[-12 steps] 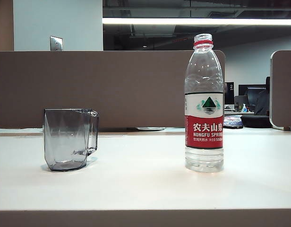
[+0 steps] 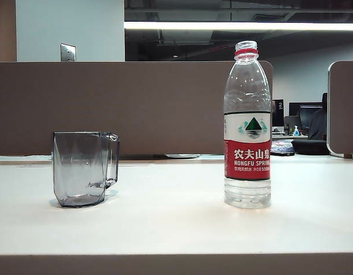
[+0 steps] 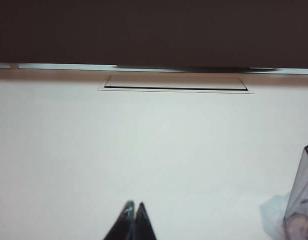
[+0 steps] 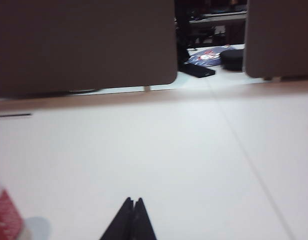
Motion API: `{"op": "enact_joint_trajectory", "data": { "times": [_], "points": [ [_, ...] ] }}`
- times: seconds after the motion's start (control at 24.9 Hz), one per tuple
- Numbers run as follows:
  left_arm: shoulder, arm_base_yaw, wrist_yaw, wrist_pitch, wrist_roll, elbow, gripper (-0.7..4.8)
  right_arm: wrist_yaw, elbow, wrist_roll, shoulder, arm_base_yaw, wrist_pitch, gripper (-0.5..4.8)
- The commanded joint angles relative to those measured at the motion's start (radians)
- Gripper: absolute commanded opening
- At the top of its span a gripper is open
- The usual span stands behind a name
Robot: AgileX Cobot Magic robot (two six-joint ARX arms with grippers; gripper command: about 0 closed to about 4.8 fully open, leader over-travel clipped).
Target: Pick up the mineral water bottle on the table and pour water into the mug until it's half full.
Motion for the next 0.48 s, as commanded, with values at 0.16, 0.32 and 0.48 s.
{"op": "enact_joint_trajectory", "data": {
  "times": [0.16, 0.32, 0.48],
  "points": [
    [0.000, -0.232, -0.002, 0.010, 0.000, 0.003, -0.05, -0.245, -0.005, 0.394, -0.001, 0.002, 0.016, -0.07],
    [0.008, -0.415, 0.002, 0.009, 0.000, 0.003, -0.05, -0.392, -0.005, 0.491, -0.001, 0.003, -0.002, -0.07],
    [0.040, -0.542, 0.006, 0.010, 0.000, 0.003, -0.05, -0.486, -0.004, 0.600, 0.001, 0.005, -0.009, 0.04]
  ]
}}
